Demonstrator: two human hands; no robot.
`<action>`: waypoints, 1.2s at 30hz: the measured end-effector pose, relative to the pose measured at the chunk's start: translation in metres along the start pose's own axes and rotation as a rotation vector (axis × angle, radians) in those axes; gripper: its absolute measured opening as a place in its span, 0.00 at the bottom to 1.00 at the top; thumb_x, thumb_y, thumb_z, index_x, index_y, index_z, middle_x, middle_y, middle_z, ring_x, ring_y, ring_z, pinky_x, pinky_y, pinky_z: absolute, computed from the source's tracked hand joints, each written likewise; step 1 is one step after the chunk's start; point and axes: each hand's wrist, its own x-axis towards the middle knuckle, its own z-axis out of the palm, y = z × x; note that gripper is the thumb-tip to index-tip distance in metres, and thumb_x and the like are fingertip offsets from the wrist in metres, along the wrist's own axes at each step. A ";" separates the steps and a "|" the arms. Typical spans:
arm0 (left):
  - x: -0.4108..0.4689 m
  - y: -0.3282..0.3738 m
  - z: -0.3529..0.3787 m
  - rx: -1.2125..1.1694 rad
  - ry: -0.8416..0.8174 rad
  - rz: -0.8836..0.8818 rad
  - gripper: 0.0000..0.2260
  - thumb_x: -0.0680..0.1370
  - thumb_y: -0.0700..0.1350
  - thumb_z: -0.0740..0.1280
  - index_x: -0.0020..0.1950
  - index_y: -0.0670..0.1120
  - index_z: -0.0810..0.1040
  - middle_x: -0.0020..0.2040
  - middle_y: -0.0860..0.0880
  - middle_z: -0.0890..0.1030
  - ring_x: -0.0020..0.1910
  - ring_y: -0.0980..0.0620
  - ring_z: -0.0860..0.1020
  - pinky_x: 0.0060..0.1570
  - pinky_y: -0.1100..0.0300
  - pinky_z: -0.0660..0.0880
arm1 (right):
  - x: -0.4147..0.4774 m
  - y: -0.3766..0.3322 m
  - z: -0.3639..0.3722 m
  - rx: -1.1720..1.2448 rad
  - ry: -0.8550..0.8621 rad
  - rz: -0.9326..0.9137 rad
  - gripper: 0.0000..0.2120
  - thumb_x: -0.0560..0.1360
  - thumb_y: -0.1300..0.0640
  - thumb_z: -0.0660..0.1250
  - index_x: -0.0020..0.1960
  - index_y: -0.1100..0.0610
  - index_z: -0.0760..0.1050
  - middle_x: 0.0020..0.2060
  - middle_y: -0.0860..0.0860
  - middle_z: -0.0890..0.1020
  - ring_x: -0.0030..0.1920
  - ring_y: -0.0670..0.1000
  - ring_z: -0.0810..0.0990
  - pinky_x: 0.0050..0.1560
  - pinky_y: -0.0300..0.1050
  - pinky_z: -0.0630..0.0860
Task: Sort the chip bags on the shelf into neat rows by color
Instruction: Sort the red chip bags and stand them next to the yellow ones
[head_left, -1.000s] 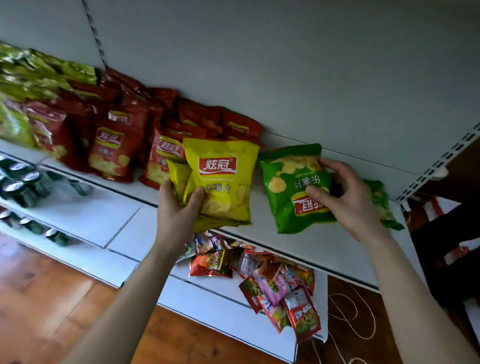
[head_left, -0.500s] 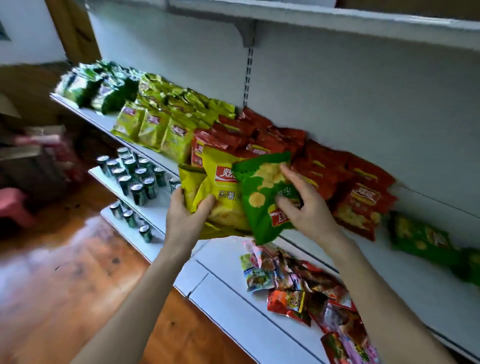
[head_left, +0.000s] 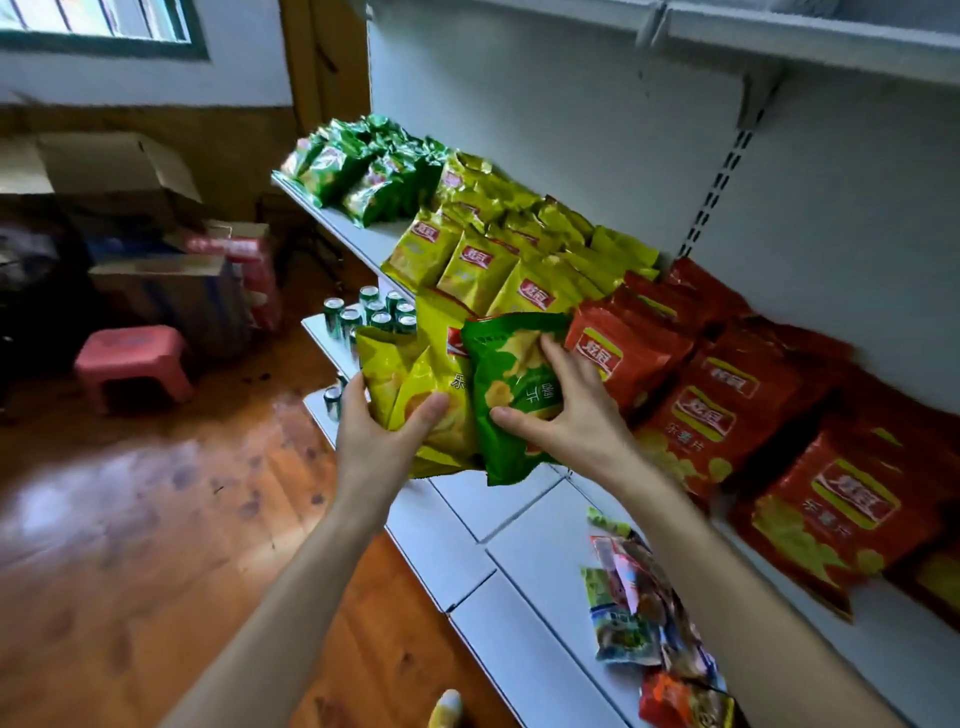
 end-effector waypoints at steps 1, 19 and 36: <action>0.010 -0.003 -0.003 -0.015 0.025 0.002 0.23 0.63 0.50 0.73 0.56 0.52 0.70 0.49 0.53 0.79 0.43 0.61 0.80 0.39 0.66 0.77 | 0.012 -0.004 0.007 -0.018 -0.011 -0.005 0.45 0.66 0.41 0.71 0.75 0.47 0.51 0.73 0.52 0.56 0.71 0.52 0.59 0.67 0.44 0.59; 0.202 -0.018 -0.090 -0.098 0.373 -0.119 0.11 0.72 0.38 0.72 0.51 0.47 0.74 0.47 0.46 0.81 0.46 0.47 0.80 0.46 0.55 0.79 | 0.241 -0.077 0.089 -0.404 -0.364 -0.490 0.42 0.69 0.45 0.71 0.74 0.42 0.49 0.75 0.52 0.48 0.74 0.55 0.52 0.73 0.57 0.51; 0.400 -0.025 -0.153 -0.198 0.056 -0.296 0.36 0.58 0.50 0.76 0.64 0.47 0.68 0.57 0.44 0.79 0.54 0.44 0.80 0.52 0.42 0.77 | 0.371 -0.152 0.212 -0.458 -0.122 -0.415 0.43 0.63 0.27 0.52 0.73 0.47 0.59 0.76 0.53 0.51 0.75 0.53 0.45 0.69 0.65 0.37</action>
